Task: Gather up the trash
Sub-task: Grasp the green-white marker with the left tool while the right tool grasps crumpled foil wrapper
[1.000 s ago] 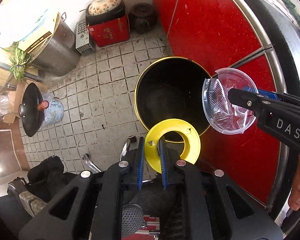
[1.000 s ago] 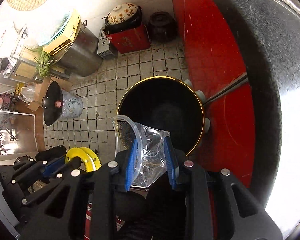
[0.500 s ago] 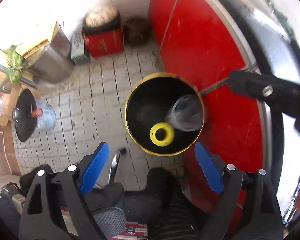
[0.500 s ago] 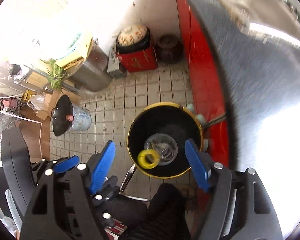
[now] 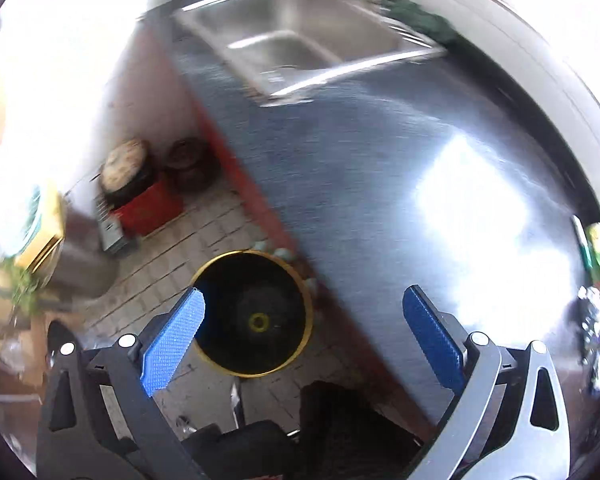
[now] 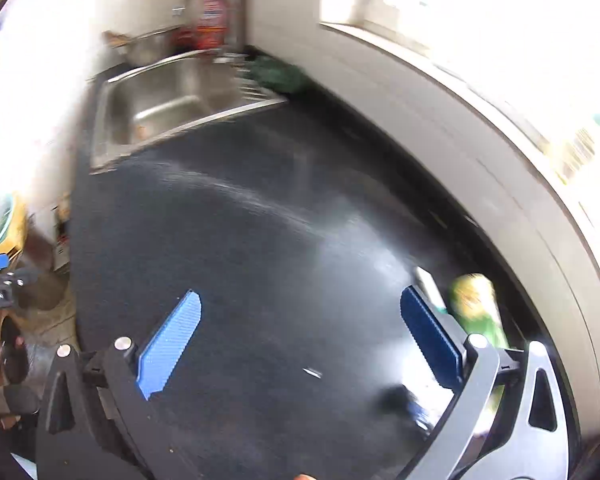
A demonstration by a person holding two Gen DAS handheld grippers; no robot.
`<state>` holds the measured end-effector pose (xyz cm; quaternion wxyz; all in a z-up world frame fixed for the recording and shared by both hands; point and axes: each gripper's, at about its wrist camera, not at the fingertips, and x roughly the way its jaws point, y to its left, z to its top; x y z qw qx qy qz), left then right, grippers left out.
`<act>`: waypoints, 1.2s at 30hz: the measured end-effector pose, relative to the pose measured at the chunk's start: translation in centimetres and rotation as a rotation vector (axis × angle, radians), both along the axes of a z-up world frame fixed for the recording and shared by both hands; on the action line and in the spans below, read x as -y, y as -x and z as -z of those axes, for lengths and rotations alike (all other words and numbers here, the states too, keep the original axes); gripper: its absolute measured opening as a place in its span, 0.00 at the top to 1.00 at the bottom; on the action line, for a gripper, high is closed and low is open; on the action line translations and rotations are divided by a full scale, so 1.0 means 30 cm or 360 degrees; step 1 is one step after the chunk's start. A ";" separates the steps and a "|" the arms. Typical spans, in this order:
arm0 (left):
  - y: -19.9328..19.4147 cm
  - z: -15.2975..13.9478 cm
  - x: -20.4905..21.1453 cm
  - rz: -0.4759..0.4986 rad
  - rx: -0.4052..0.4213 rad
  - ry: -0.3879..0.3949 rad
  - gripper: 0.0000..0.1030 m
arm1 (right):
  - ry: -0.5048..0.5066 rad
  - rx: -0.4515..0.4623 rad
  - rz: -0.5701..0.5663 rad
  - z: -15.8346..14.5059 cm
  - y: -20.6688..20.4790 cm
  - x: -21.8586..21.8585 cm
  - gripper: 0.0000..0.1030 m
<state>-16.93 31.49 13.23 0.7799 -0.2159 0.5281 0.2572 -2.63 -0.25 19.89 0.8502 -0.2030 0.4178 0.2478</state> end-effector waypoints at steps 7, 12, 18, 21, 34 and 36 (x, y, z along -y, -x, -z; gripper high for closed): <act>-0.496 -0.055 0.439 0.0755 0.0057 0.0026 0.07 | 0.0092 -0.0128 0.1032 0.068 -0.021 0.958 0.06; -0.718 -0.049 0.686 0.1079 0.0051 -0.0074 0.07 | -0.0046 -0.0305 0.1543 0.127 0.124 1.319 0.06; -0.920 -0.014 0.860 0.1343 -0.0031 -0.0171 0.07 | -0.0267 -0.0464 0.1787 0.213 0.125 1.393 0.06; -0.985 0.011 0.898 0.1454 -0.0057 -0.0229 0.07 | -0.0392 -0.0536 0.1866 0.249 0.097 1.376 0.06; -1.195 0.138 1.086 0.2204 -0.0299 -0.0139 0.07 | -0.0496 -0.0688 0.2524 0.332 0.043 1.369 0.06; -1.203 0.163 1.124 0.2335 -0.0355 -0.0146 0.07 | -0.0512 -0.0709 0.2600 0.340 0.044 1.367 0.06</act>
